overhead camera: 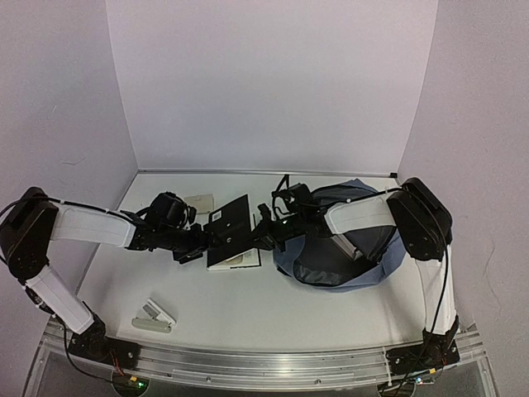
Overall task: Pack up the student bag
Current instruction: Pick up the stationery from the center of the board.
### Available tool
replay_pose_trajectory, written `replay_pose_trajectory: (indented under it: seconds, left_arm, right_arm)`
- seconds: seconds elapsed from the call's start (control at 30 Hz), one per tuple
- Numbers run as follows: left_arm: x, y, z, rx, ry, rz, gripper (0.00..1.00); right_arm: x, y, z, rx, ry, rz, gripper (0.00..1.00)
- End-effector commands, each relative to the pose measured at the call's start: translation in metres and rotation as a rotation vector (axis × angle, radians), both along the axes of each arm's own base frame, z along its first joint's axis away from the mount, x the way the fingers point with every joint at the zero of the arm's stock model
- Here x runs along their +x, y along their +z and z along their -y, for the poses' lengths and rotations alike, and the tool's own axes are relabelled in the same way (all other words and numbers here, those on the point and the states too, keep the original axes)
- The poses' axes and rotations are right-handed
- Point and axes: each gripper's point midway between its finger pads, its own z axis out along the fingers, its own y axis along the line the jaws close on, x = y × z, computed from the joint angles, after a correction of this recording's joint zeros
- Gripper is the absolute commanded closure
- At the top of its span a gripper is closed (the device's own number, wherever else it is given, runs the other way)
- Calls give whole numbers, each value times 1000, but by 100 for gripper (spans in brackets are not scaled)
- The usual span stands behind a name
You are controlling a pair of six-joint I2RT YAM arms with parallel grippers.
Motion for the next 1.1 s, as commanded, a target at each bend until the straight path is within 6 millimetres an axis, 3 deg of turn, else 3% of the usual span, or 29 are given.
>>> replay_pose_trajectory:
  seconds: [0.0, 0.3, 0.53, 0.77, 1.07]
  left_arm:
    - [3, 30, -7, -80, 30, 78, 8]
    - [2, 18, -14, -281, 65, 19, 6]
    - [8, 31, 1, -424, 9, 45, 10]
    - [9, 61, 15, -580, -68, 137, 37]
    - [7, 85, 14, -638, -82, 203, 75]
  right_arm:
    - [-1, 76, -13, 185, 35, 82, 100]
    - [-3, 111, -12, 330, 42, 58, 100]
    - [-10, 128, -11, 421, 54, 25, 100]
    - [-13, 118, -12, 452, 58, -20, 100]
    - [-16, 98, -16, 422, 68, -22, 98]
